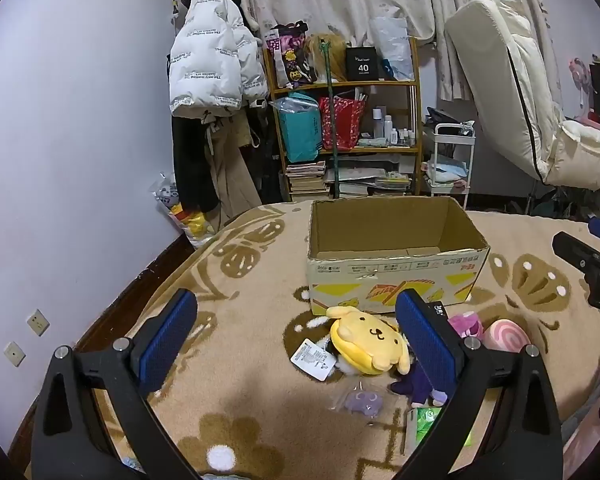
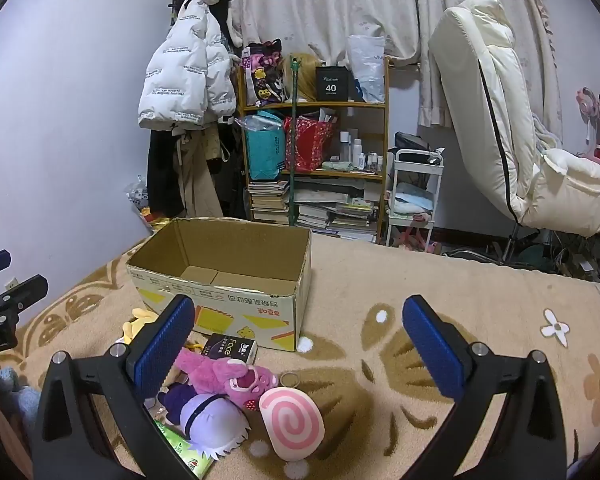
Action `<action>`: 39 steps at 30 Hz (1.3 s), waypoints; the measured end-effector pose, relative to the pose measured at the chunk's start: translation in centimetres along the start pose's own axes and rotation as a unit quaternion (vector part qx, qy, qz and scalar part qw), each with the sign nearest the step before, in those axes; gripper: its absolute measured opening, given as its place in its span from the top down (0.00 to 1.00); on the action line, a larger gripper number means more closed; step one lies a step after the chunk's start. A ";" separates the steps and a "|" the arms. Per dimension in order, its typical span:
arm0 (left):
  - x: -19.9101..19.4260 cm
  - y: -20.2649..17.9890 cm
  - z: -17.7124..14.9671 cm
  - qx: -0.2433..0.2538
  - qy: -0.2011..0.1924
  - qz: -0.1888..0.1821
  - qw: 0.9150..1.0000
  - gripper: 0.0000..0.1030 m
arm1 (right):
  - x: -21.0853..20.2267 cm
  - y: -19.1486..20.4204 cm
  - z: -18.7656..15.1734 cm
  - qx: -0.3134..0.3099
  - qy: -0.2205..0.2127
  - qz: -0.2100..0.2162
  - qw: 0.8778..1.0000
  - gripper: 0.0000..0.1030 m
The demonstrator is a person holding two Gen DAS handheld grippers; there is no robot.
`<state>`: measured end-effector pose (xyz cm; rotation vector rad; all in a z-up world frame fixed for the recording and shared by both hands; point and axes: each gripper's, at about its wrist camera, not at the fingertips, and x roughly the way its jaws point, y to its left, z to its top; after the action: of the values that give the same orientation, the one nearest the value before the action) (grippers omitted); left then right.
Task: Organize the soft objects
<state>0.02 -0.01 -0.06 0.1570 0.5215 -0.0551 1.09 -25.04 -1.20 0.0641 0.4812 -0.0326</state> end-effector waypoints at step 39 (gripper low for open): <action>0.0 -0.1 0.0 0.006 -0.002 0.007 1.000 0.04 | 0.1 0.0 -0.1 -0.001 0.004 0.000 1.000 0.00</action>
<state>0.02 -0.06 -0.10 0.1712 0.5162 -0.0449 1.17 -25.03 -1.31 0.0630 0.4901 -0.0330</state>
